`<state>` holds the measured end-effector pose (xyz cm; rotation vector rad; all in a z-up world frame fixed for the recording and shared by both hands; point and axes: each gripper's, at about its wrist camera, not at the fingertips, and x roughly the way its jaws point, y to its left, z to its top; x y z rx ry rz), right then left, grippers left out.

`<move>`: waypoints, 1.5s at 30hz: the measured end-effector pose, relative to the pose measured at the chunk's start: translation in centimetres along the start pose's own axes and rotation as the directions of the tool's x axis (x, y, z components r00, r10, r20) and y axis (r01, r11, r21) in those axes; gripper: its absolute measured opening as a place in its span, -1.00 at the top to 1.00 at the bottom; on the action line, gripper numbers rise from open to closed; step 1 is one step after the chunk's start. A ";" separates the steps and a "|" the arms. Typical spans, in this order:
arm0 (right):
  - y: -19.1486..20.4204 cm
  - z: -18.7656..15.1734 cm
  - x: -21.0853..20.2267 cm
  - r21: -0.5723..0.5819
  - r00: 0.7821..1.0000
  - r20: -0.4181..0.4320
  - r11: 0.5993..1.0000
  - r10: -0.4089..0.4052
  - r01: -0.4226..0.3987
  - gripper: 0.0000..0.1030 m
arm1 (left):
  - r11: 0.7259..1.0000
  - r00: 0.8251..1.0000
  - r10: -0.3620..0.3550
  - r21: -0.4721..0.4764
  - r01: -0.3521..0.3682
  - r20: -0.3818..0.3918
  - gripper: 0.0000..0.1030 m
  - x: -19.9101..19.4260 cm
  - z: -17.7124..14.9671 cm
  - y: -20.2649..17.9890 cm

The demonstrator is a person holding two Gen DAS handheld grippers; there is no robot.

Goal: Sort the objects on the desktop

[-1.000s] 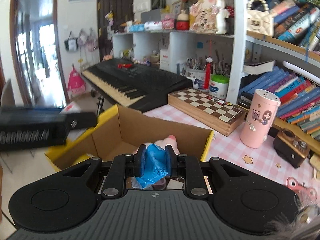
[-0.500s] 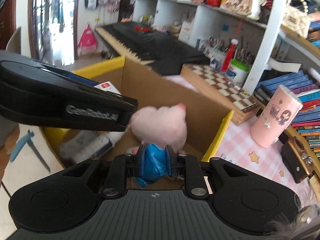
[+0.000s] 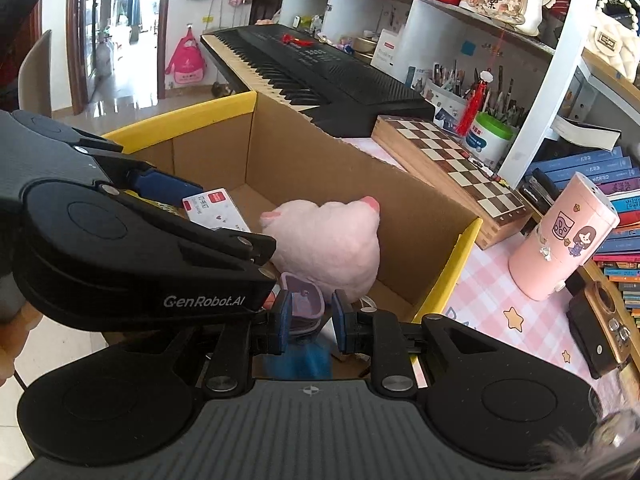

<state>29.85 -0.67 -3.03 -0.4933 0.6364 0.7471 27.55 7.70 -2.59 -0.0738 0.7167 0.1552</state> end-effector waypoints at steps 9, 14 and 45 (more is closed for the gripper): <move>0.0 -0.1 -1.6 0.056 1.000 0.024 0.998 -0.006 0.005 0.34 | 1.000 0.999 -0.016 0.004 0.015 0.041 -0.49 -2.1 0.0 -0.3; -0.1 -0.5 -3.8 0.122 0.998 0.061 0.992 -0.027 0.020 0.07 | 1.000 0.995 -0.022 0.003 0.022 0.100 -0.70 -5.0 0.1 -0.4; 4.9 -7.9 -21.0 0.534 0.905 0.161 0.806 -0.393 0.255 -0.33 | 0.996 0.962 -0.071 -0.038 0.084 0.264 -0.93 -19.5 -7.4 2.7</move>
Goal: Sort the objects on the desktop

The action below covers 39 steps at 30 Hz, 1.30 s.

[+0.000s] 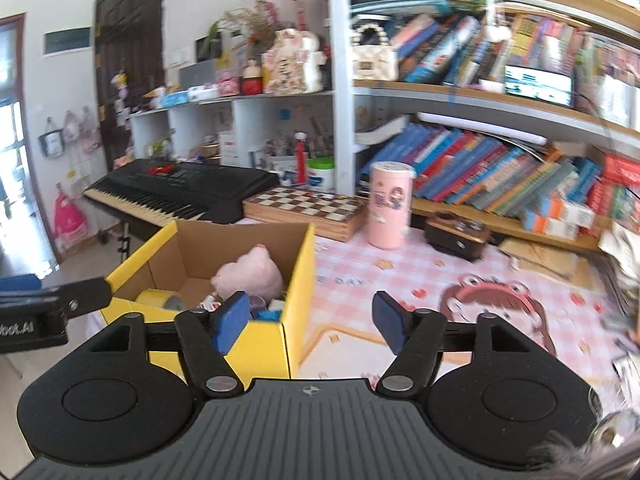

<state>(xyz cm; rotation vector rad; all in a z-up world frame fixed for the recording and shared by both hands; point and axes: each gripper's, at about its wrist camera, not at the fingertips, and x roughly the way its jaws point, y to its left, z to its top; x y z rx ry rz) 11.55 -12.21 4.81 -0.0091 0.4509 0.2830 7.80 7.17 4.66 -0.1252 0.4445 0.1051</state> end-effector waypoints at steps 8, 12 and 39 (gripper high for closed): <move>0.5 -3.7 -3.7 0.042 0.996 -0.042 0.996 -0.075 0.077 -0.42 | 1.000 0.999 -0.011 0.012 0.012 -0.038 -0.93 -2.7 -2.7 0.4; 1.0 -5.4 -5.2 0.052 0.993 -0.058 0.993 -0.102 0.105 -0.46 | 1.000 0.998 -0.006 0.009 0.006 -0.056 -0.93 -4.2 -4.1 0.6; 1.5 -9.8 -8.5 0.083 0.975 -0.136 0.979 -0.174 0.186 -0.67 | 0.995 0.989 -0.043 0.082 0.055 -0.142 -0.93 -5.9 -7.3 -0.9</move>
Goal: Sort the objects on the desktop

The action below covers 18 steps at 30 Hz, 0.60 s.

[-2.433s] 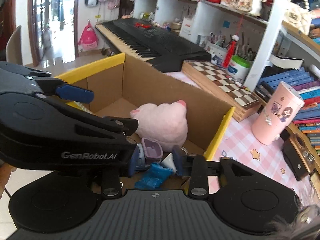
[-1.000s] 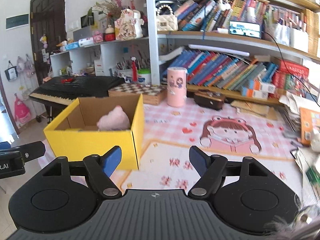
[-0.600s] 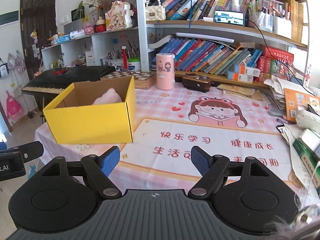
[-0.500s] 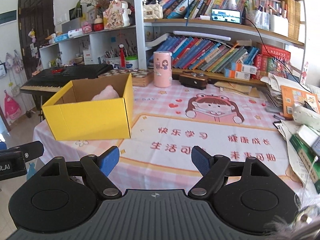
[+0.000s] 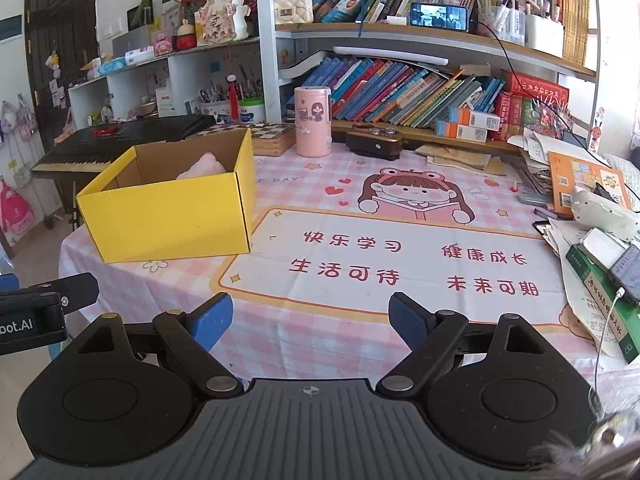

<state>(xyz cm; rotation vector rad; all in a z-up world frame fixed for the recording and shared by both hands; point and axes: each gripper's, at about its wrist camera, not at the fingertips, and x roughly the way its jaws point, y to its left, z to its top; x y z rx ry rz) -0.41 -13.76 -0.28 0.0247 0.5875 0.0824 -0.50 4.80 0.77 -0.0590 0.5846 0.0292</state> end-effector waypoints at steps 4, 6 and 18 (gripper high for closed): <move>0.1 0.2 0.3 -0.005 1.000 -0.005 1.000 0.004 -0.004 -0.74 | 1.000 1.000 0.005 -0.002 -0.006 -0.012 -0.98 0.4 0.1 0.1; 0.1 0.3 0.4 -0.006 1.000 -0.007 1.000 0.004 -0.004 -0.77 | 1.000 1.000 0.007 -0.003 -0.007 -0.014 -1.00 0.5 0.2 0.1; -0.1 0.5 0.9 0.004 1.000 -0.013 1.000 -0.010 0.010 -0.92 | 1.000 0.999 -0.018 0.004 0.018 -0.032 -1.00 1.3 0.6 -0.2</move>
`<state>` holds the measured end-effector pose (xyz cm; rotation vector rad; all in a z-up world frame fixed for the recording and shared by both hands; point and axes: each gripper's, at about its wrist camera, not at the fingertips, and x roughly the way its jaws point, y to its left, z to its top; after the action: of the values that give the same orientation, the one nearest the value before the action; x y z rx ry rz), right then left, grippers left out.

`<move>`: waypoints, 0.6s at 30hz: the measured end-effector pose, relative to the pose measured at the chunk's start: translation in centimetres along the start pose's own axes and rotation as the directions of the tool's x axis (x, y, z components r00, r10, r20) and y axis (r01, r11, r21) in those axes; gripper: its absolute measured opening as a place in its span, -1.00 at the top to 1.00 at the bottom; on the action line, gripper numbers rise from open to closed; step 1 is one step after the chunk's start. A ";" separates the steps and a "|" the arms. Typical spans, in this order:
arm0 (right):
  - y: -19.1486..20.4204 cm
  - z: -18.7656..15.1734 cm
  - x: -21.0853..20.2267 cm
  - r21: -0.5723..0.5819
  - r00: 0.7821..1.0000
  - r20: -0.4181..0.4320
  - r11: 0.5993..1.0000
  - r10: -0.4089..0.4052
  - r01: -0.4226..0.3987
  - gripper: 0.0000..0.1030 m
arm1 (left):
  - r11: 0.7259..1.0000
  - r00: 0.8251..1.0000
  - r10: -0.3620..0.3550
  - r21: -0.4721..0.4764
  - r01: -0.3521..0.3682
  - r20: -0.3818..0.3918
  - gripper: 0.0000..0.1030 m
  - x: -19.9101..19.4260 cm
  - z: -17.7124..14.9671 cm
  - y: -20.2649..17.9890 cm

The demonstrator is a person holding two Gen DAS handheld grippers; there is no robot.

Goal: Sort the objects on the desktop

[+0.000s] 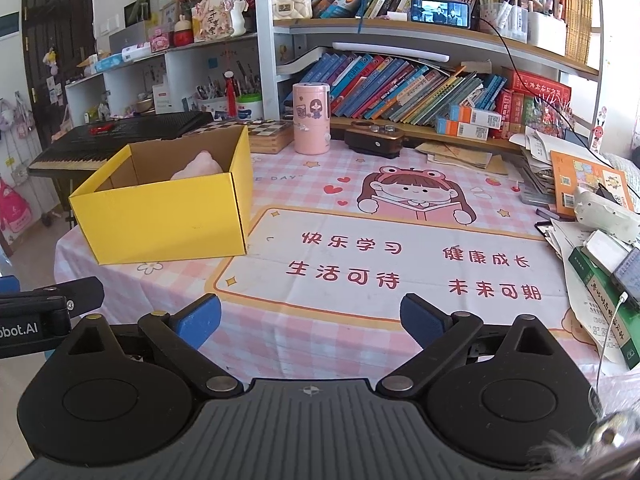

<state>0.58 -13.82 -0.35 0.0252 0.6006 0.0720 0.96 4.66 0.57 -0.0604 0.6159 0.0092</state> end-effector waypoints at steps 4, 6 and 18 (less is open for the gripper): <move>-0.3 0.1 0.3 0.003 1.000 -0.007 1.000 -0.007 0.007 -0.94 | 1.000 1.000 -0.006 0.005 0.006 -0.011 -1.00 0.2 -0.1 -0.3; -0.3 0.0 0.4 0.003 1.000 -0.011 1.000 -0.006 0.006 -0.96 | 1.000 1.000 -0.002 0.005 0.002 -0.016 -1.00 0.3 -0.2 -0.4; -0.4 -0.5 0.5 -0.006 0.999 -0.034 1.000 -0.020 0.020 -1.00 | 1.000 1.000 0.012 -0.002 -0.013 -0.025 -1.00 0.4 -0.3 -0.4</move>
<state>0.79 -14.19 -1.06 0.0123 0.6343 0.0547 1.13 4.26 0.07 -0.0585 0.6416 0.0211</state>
